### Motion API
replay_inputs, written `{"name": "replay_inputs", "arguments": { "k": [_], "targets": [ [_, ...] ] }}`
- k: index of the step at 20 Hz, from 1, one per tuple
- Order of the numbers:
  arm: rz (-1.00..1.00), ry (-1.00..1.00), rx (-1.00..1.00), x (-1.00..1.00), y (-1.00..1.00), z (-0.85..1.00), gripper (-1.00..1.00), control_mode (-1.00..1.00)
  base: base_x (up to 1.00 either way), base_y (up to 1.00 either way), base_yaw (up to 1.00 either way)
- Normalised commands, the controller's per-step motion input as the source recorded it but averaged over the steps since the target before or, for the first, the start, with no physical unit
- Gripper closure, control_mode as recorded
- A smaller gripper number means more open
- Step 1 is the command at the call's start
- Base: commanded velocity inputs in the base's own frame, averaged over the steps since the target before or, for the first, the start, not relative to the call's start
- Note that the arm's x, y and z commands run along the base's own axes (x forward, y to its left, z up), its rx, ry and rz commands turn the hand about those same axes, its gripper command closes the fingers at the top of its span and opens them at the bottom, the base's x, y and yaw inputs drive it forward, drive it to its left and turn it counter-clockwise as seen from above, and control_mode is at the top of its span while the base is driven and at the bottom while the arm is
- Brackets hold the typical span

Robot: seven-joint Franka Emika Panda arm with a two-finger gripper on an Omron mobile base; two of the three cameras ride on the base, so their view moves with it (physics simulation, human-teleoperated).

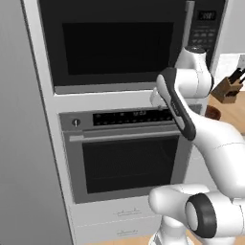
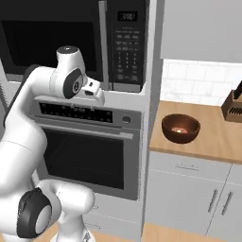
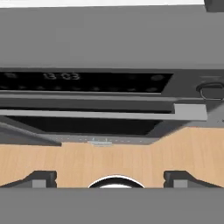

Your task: Open the microwave, place the bowl with waffle inside the microwave, then close the microwave door and turn it on.

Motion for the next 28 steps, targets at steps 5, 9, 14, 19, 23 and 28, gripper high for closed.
{"name": "replay_inputs", "arguments": {
  "k": [5,9,14,19,23,28],
  "targets": [
    [0.00,0.00,0.00,0.00,0.00,0.00,-1.00,1.00,-0.06,-1.00,0.23],
    [0.00,0.00,0.00,0.00,0.00,0.00,-1.00,1.00,0.00,-1.00,0.24],
    [0.00,0.00,0.00,0.00,0.00,0.00,-1.00,1.00,0.28,-0.36,0.22],
    [0.00,0.00,0.00,0.00,0.00,0.00,-1.00,1.00,0.54,0.00,0.23],
    [0.00,0.00,0.00,0.00,0.00,0.00,-1.00,1.00,0.03,-0.12,0.21],
    [0.00,0.00,0.00,0.00,0.00,0.00,-1.00,1.00,0.00,-0.04,0.05]
  ]
}}
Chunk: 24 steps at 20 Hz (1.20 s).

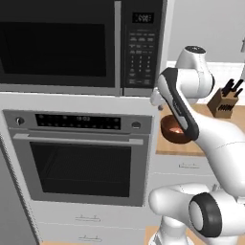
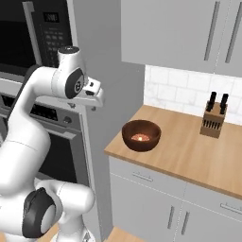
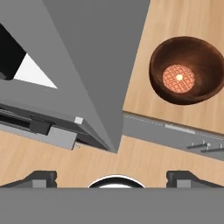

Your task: Open the microwave, place the bowl with waffle inside the microwave, then close the microwave door and turn it on.

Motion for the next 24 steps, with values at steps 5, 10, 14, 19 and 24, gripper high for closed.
{"name": "replay_inputs", "arguments": {
  "k": [5,10,14,19,24],
  "targets": [
    [0.00,0.00,0.00,0.00,0.00,0.00,-1.00,1.00,0.00,0.00,0.01],
    [0.00,0.00,0.00,0.00,0.00,0.00,-1.00,1.00,0.00,0.00,0.00],
    [0.00,-0.26,0.00,-0.65,0.02,0.05,-1.00,-1.00,0.00,0.00,0.00],
    [-0.09,-0.59,-0.01,-0.95,0.56,0.55,-1.00,-1.00,0.00,0.00,0.00],
    [-0.29,-0.53,-0.12,-0.44,1.00,0.65,-1.00,-1.00,0.00,0.00,0.00]
  ]
}}
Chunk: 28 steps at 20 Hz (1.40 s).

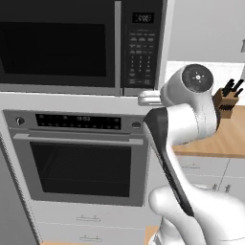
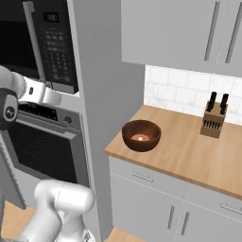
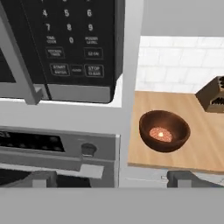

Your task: Open the microwave, place the bowl with waffle inside the microwave, then close the microwave door and turn it on.

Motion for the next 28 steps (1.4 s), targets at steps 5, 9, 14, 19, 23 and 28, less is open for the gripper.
{"name": "replay_inputs", "arguments": {
  "k": [5,9,14,19,23,28],
  "targets": [
    [-0.33,-0.32,-0.14,-0.03,0.98,0.49,-1.00,-1.00,0.00,0.00,0.00],
    [-0.06,-0.05,-0.01,0.09,0.16,0.05,-1.00,-1.00,0.00,0.00,0.00],
    [0.00,0.00,0.00,0.11,0.01,-0.01,-1.00,-1.00,0.00,0.00,0.00],
    [-0.02,-0.06,0.00,0.07,0.00,0.00,-1.00,-1.00,0.00,0.00,0.00],
    [-0.06,-0.16,0.00,0.05,0.08,0.00,-1.00,-1.00,0.00,0.00,0.00],
    [-0.02,-0.01,0.00,0.20,0.04,0.00,-1.00,-1.00,0.00,0.00,0.00]
  ]
}}
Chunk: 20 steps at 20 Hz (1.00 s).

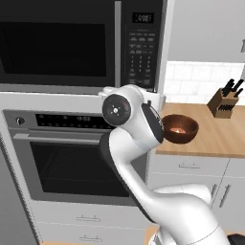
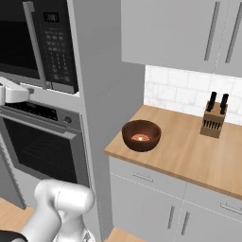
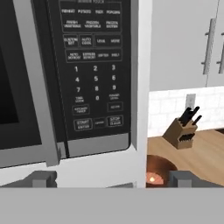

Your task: Open the microwave, place the bowl with waffle inside the microwave, then close the microwave door and turn it on.

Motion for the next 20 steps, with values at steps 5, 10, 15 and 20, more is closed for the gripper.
{"name": "replay_inputs", "arguments": {
  "k": [5,10,15,20],
  "targets": [
    [0.00,-0.04,0.00,0.05,-0.04,0.00,-1.00,-1.00,0.00,0.00,0.00],
    [0.00,-0.26,0.01,0.03,0.02,0.22,-1.00,-1.00,0.00,0.00,0.00],
    [0.00,-0.19,-0.02,0.08,0.63,0.27,-1.00,-1.00,0.00,0.00,0.00],
    [0.00,-0.09,-0.03,0.32,0.01,0.18,-1.00,-1.00,0.00,0.00,0.00]
  ]
}}
